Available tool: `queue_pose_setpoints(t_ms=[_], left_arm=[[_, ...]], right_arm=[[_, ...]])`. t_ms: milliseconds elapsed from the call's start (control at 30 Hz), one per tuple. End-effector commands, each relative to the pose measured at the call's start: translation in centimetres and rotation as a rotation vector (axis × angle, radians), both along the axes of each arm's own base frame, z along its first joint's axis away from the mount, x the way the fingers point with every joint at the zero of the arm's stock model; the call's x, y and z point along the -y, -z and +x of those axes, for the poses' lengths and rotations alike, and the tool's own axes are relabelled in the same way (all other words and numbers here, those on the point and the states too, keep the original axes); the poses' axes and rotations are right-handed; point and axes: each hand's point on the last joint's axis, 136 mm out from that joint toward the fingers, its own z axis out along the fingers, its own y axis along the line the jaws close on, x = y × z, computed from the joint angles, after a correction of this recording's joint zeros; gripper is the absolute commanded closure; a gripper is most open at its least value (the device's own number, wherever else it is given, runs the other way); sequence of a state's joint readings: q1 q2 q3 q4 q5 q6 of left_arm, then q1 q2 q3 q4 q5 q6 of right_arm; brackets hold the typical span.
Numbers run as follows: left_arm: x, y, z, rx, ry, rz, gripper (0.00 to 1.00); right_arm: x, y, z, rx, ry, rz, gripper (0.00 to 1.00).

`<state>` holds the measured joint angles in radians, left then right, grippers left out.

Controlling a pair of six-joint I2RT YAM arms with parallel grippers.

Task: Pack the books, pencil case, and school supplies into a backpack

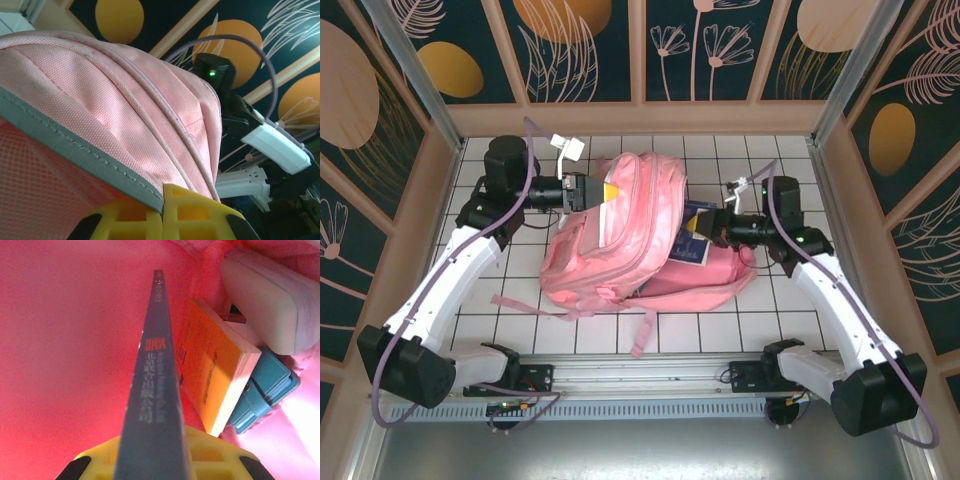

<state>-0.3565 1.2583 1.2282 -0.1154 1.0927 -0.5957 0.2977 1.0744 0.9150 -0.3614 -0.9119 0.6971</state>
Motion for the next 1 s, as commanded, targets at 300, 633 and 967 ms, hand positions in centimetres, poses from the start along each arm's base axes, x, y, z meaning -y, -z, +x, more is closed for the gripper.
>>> queue_pose_setpoints(t_ms=[300, 633, 967], left_arm=[[-0.4, -7.4, -2.6, 0.371, 0.057, -0.121, 1.00], [-0.3, -6.9, -1.8, 0.360, 0.029, -0.122, 1.00], [-0.6, -6.3, -0.8, 0.371, -0.046, -0.088, 1.00]], right_arm=[[-5.4, 6.5, 2.8, -0.033, 0.026, -0.236, 0.95], [-13.6, 7.2, 3.9, -0.027, 0.017, -0.151, 0.77], [-13.0, 4.9, 5.8, 0.140, 0.140, -0.248, 0.14]])
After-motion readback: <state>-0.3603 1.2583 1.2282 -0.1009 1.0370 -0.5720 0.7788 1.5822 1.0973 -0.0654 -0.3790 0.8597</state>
